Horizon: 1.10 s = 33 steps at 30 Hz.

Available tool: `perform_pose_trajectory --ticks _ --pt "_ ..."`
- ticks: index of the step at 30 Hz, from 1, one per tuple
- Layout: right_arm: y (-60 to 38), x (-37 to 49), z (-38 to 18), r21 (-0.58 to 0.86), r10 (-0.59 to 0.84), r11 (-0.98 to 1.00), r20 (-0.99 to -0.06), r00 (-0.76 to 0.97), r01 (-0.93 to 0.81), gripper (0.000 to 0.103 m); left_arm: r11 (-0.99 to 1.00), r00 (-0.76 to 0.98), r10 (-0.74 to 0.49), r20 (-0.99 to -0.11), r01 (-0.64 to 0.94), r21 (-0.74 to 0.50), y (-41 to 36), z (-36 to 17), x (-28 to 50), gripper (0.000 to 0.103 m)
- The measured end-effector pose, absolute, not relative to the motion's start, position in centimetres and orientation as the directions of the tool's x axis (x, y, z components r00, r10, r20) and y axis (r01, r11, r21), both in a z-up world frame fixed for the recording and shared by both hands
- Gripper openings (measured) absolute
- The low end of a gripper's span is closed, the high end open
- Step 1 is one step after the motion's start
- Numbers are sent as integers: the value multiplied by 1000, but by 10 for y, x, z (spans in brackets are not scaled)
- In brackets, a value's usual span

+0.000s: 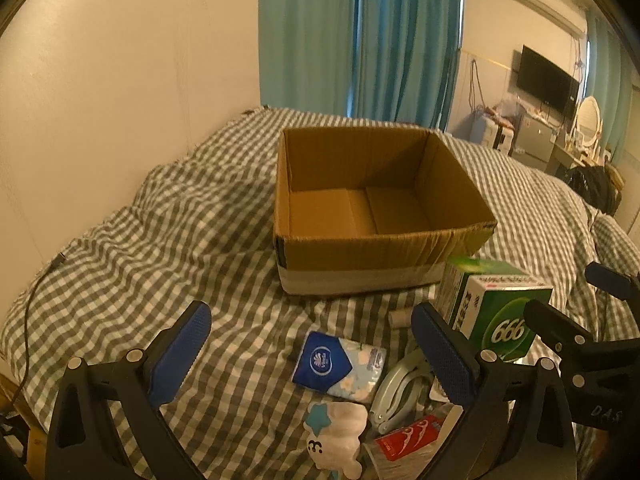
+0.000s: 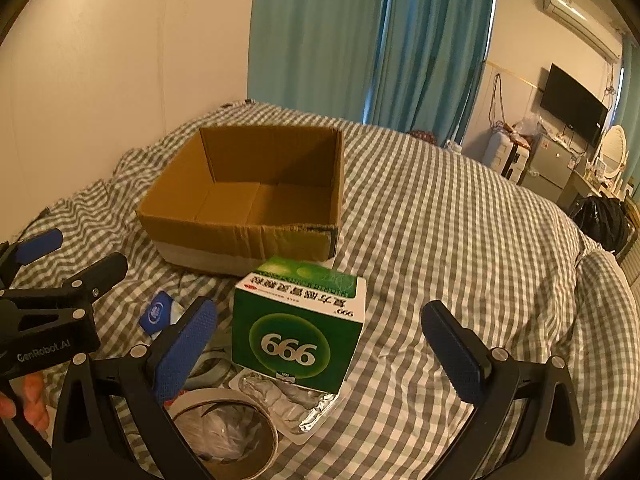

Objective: Organize objects
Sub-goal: 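Grasp the green medicine box with the right tool while the left tool grasps the blue tissue pack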

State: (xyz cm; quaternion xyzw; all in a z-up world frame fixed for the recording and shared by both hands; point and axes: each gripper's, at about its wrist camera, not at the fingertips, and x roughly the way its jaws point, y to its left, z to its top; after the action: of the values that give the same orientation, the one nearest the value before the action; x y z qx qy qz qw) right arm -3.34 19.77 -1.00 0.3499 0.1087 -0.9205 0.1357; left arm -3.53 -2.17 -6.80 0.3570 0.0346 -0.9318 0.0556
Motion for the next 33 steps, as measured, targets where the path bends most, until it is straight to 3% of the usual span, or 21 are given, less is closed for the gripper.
perform_pose_trajectory --ticks 7,15,24,30,31,33 --pt "192 -46 -26 -84 -181 -937 -711 -679 338 101 -995 -678 -38 -734 93 -35 -20 -94 -50 99" --pt "182 -61 -33 -26 -212 -942 -727 -653 334 99 -988 -532 102 -841 42 -146 -20 -137 -69 92" --pt "179 -84 -65 -11 -156 -963 -795 -586 270 98 -988 -480 97 -872 59 -143 -24 -153 -72 78" --pt "181 -84 -69 -8 -162 -961 -794 -587 276 96 -987 -483 116 -868 40 -154 -30 -154 -62 75" --pt "181 -84 -68 -6 -163 -961 -793 -588 275 95 -987 -487 115 -865 40 -154 -31 -153 -60 74" --pt "182 -81 -67 -8 -164 -961 -789 -592 277 95 -986 -494 127 -860 34 -165 -31 -148 -59 57"
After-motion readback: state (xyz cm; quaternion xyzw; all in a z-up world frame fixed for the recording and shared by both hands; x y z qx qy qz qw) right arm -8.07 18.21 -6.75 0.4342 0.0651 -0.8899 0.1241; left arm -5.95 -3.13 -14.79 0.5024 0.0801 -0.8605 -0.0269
